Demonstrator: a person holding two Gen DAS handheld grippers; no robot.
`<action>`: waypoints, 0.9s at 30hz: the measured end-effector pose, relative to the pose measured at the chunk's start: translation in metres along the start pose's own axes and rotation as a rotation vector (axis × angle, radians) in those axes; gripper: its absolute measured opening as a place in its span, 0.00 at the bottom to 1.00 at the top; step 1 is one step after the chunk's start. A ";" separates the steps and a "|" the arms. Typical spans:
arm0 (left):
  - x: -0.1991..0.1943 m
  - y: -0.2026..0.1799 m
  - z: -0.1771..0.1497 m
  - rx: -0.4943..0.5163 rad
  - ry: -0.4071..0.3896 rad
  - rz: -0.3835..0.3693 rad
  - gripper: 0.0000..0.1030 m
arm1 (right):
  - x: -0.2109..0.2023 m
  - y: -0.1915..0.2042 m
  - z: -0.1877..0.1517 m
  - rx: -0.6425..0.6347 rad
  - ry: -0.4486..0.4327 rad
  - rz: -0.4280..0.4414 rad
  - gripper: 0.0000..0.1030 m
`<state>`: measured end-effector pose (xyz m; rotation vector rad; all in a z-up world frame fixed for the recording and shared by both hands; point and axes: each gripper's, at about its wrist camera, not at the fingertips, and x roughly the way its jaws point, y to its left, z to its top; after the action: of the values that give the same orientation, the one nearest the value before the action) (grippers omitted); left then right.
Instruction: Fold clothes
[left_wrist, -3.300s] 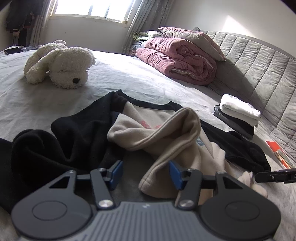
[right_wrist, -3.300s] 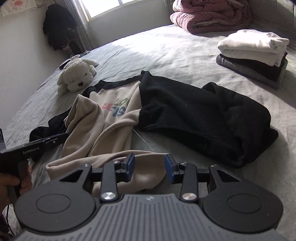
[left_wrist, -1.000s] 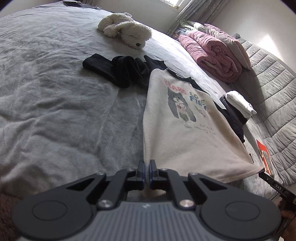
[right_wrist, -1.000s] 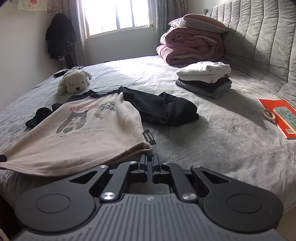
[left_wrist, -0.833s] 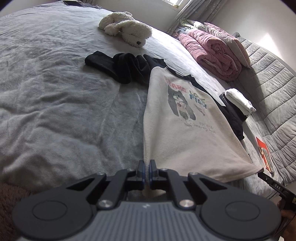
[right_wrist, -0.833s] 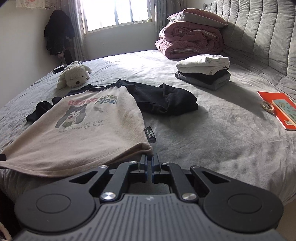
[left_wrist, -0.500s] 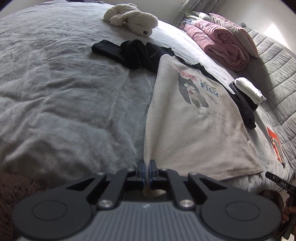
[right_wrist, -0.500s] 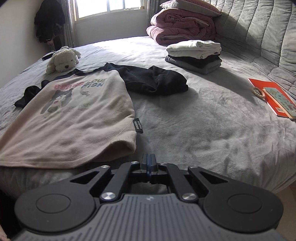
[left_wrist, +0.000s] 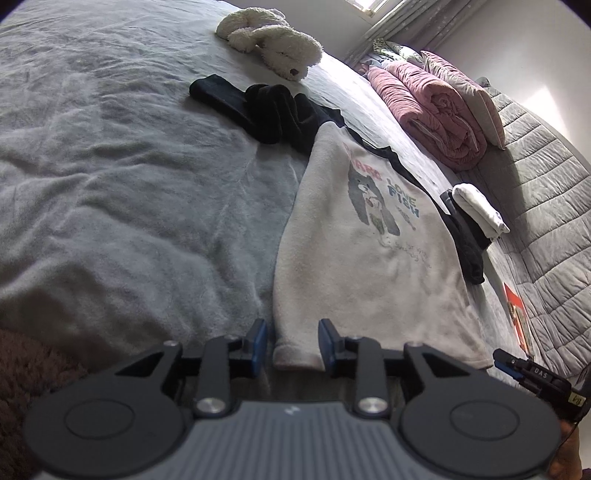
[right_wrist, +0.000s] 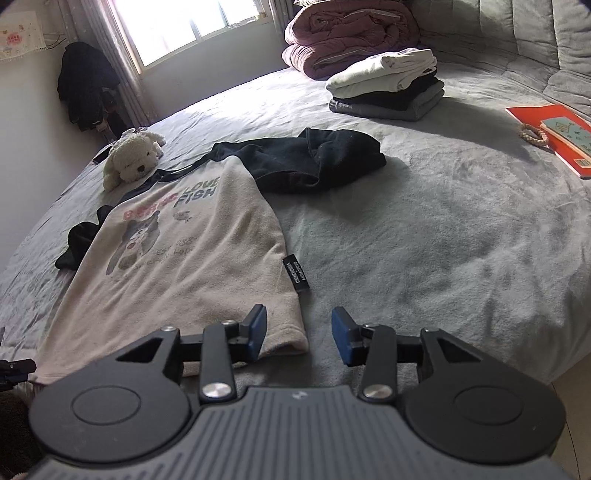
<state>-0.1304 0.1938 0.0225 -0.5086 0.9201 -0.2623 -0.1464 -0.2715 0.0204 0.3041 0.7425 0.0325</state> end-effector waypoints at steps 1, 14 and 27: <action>0.001 -0.001 0.000 -0.001 0.002 0.002 0.28 | 0.005 0.003 -0.001 -0.012 0.010 -0.005 0.42; -0.003 -0.022 -0.002 0.106 -0.010 0.110 0.06 | -0.006 0.027 -0.005 -0.158 0.031 -0.106 0.09; 0.001 -0.016 -0.009 0.101 0.021 0.102 0.07 | 0.007 0.028 -0.018 -0.181 0.109 -0.165 0.09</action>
<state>-0.1370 0.1773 0.0253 -0.3649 0.9455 -0.2206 -0.1514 -0.2394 0.0114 0.0681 0.8650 -0.0404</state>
